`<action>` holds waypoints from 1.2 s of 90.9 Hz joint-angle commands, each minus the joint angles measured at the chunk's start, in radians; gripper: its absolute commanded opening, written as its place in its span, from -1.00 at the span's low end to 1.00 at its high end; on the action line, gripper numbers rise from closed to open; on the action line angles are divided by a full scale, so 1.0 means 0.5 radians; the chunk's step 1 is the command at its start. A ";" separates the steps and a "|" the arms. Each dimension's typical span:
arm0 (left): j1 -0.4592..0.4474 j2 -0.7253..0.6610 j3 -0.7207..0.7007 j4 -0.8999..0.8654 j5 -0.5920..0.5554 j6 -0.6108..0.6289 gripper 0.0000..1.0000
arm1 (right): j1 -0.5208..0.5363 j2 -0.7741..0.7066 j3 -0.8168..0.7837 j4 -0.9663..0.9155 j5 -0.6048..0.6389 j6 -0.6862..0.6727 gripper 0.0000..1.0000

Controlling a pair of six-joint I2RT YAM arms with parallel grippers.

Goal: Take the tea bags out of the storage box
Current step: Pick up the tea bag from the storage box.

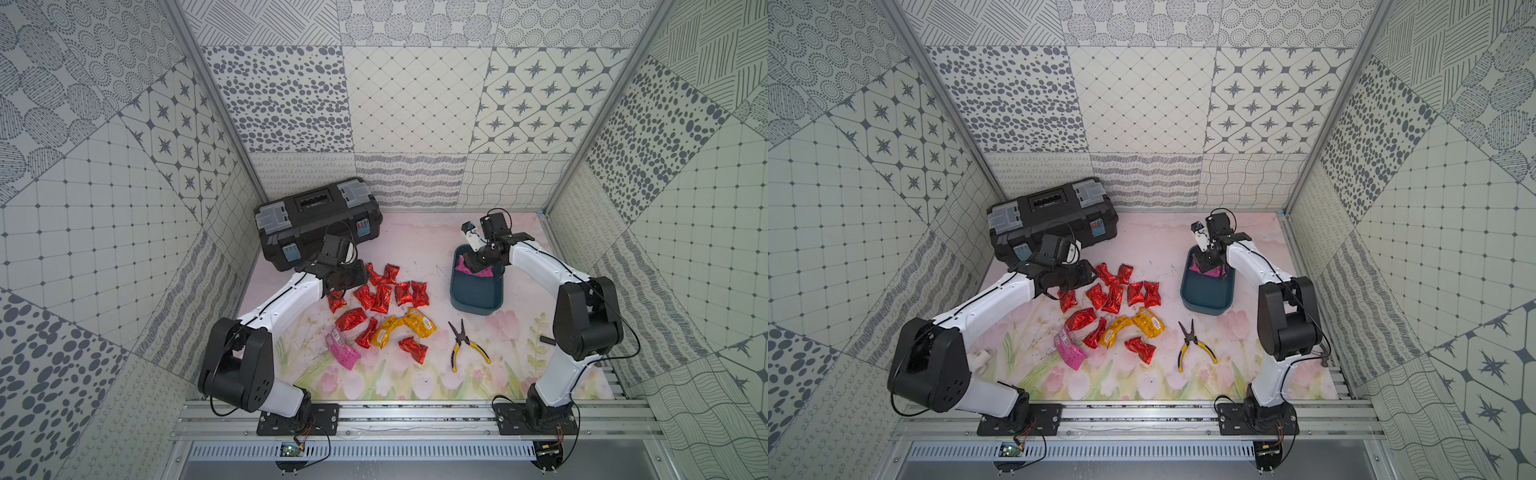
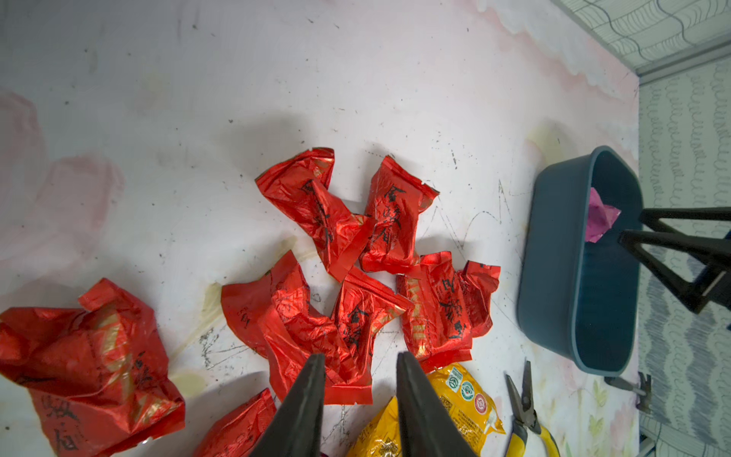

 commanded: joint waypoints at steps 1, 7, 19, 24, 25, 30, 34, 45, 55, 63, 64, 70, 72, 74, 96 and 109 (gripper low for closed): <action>0.040 -0.073 -0.112 0.346 0.012 -0.312 -0.33 | 0.003 0.105 0.104 0.001 0.076 -0.134 0.09; 0.050 -0.099 -0.124 0.340 -0.009 -0.311 -0.34 | 0.003 0.173 0.143 0.001 0.111 -0.140 0.07; 0.079 -0.138 -0.143 0.335 -0.021 -0.306 -0.34 | -0.003 0.246 0.182 0.004 0.153 -0.138 -0.01; 0.097 -0.150 -0.152 0.336 -0.019 -0.318 -0.35 | -0.003 0.265 0.189 0.004 0.158 -0.135 -0.05; 0.102 -0.152 -0.153 0.335 -0.017 -0.318 -0.35 | -0.003 0.271 0.192 0.004 0.159 -0.136 -0.07; 0.116 -0.160 -0.158 0.337 -0.012 -0.328 -0.35 | -0.005 0.287 0.196 0.004 0.165 -0.135 -0.13; 0.125 -0.167 -0.164 0.338 -0.009 -0.336 -0.36 | -0.006 0.294 0.194 0.004 0.168 -0.135 -0.21; 0.138 -0.198 -0.177 0.341 -0.018 -0.349 -0.36 | -0.006 0.288 0.186 0.004 0.190 -0.135 -0.57; 0.145 -0.216 -0.181 0.341 -0.028 -0.350 -0.37 | -0.003 0.247 0.171 -0.002 0.223 -0.129 -0.85; 0.151 -0.217 -0.178 0.344 -0.024 -0.356 -0.37 | -0.003 0.183 0.144 0.001 0.207 -0.120 -0.99; 0.154 -0.219 -0.178 0.344 -0.023 -0.357 -0.37 | -0.005 0.175 0.142 0.001 0.205 -0.117 -1.00; 0.161 -0.222 -0.180 0.342 -0.023 -0.365 -0.38 | 0.002 0.115 0.125 0.001 0.194 -0.102 -1.00; 0.160 -0.223 -0.181 0.342 -0.027 -0.365 -0.38 | 0.004 0.088 0.120 0.001 0.197 -0.090 -1.00; 0.163 -0.226 -0.181 0.343 -0.029 -0.368 -0.38 | 0.009 0.058 0.113 0.001 0.197 -0.081 -1.00; 0.172 -0.246 -0.178 0.338 -0.051 -0.386 -0.41 | 0.123 -0.339 -0.033 0.128 0.143 0.166 -1.00; 0.174 -0.263 -0.192 0.346 -0.069 -0.397 -0.42 | 0.233 -0.492 -0.103 0.280 -0.071 0.627 -1.00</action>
